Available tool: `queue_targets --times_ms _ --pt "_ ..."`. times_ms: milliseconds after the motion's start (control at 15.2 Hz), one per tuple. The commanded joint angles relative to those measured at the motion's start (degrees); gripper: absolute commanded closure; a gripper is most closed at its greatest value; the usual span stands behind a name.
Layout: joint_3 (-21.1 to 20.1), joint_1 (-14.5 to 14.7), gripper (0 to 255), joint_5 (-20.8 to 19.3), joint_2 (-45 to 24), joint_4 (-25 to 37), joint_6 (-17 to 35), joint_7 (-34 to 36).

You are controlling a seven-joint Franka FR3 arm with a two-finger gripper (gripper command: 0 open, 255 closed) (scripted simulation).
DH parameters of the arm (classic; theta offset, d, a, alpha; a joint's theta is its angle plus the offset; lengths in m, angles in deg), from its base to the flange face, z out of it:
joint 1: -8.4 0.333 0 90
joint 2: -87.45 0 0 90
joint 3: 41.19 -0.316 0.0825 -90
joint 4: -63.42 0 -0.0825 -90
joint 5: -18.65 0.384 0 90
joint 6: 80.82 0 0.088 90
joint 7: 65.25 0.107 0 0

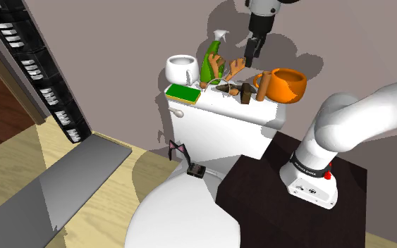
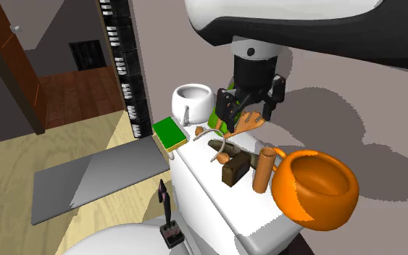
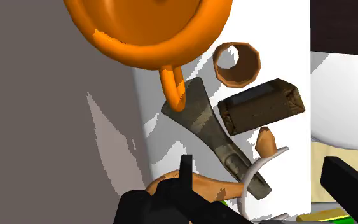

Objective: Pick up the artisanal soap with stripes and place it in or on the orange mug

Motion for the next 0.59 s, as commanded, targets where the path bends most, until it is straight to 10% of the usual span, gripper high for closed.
queue_targets --times_ms 0,528 --pt "0.0 0.0 0 0.0 0.0 0.0 0.0 0.0" --pt "-13.8 -14.6 0 14.1 5.0 -14.8 8.7 53.8"
